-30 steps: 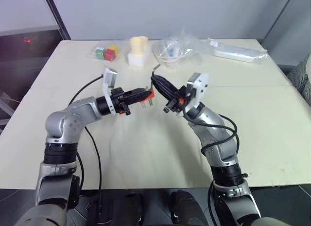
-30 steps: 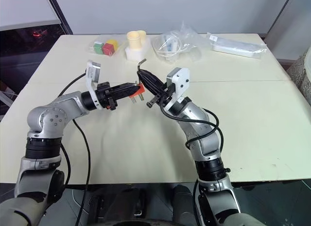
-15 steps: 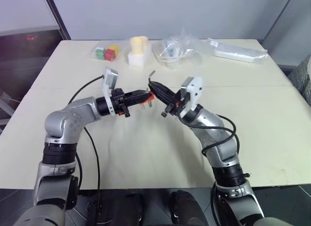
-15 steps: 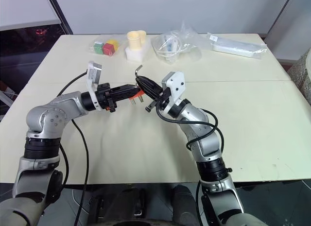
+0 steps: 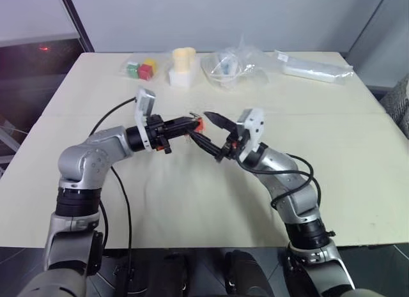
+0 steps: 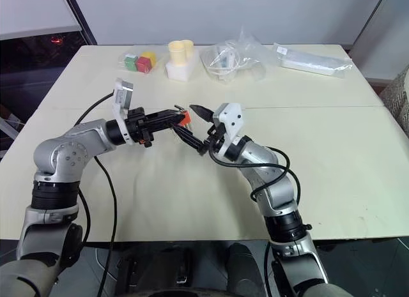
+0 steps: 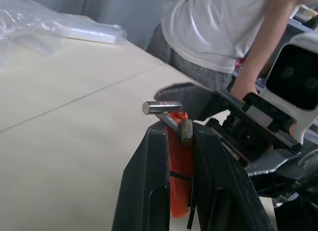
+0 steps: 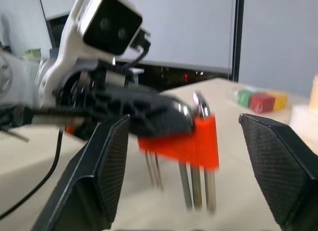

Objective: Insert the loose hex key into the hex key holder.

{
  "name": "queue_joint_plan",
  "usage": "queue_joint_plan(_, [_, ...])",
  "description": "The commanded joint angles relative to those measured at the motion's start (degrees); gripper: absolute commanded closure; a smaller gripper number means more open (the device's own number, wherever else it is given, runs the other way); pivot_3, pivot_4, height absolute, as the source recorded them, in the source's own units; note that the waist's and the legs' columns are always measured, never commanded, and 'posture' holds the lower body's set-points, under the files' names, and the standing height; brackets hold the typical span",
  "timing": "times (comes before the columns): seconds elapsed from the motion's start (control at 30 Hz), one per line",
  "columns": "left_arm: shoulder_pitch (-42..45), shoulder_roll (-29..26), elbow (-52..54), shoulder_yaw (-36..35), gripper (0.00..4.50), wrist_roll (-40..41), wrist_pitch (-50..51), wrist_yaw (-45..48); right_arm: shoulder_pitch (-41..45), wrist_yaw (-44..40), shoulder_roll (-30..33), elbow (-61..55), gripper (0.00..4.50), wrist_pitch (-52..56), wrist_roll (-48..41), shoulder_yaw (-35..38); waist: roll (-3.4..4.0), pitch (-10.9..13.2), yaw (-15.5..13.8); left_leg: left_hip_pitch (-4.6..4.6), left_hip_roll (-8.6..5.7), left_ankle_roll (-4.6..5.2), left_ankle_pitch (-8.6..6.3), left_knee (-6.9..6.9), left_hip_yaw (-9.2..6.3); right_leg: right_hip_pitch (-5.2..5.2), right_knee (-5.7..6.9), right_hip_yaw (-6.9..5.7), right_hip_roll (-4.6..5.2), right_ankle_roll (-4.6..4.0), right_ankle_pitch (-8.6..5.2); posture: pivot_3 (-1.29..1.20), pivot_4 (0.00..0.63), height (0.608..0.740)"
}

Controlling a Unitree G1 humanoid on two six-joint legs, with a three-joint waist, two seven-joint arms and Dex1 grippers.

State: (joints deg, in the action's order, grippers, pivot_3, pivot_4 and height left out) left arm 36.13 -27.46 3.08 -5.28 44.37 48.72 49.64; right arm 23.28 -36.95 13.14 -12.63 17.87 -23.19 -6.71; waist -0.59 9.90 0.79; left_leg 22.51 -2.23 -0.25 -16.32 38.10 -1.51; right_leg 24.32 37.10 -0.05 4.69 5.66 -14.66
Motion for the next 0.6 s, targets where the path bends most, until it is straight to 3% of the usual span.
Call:
queue_joint_plan(0.03, [-0.76,-1.39,3.51,-2.00,4.38,2.29,1.64,-0.24,-1.52,-0.48,2.46,-5.27,0.78,1.33,-2.65,3.17,0.00,0.00,-0.01,0.00,0.00,0.00,0.00,0.00,0.00,0.00,0.00,0.00,0.00,0.00,0.00,0.00,0.150,0.740])
queue_joint_plan(0.6, [-10.57,-5.42,9.20,-8.46,4.38,13.80,16.39,-8.49,-11.95,0.57,8.54,-11.51,0.78,3.61,-4.23,7.37,-0.01,0.01,-0.10,0.00,0.03,0.01,-0.01,-0.01,0.00,-0.03,-0.03,0.01,0.01,0.00,0.00,0.00,0.150,0.740])
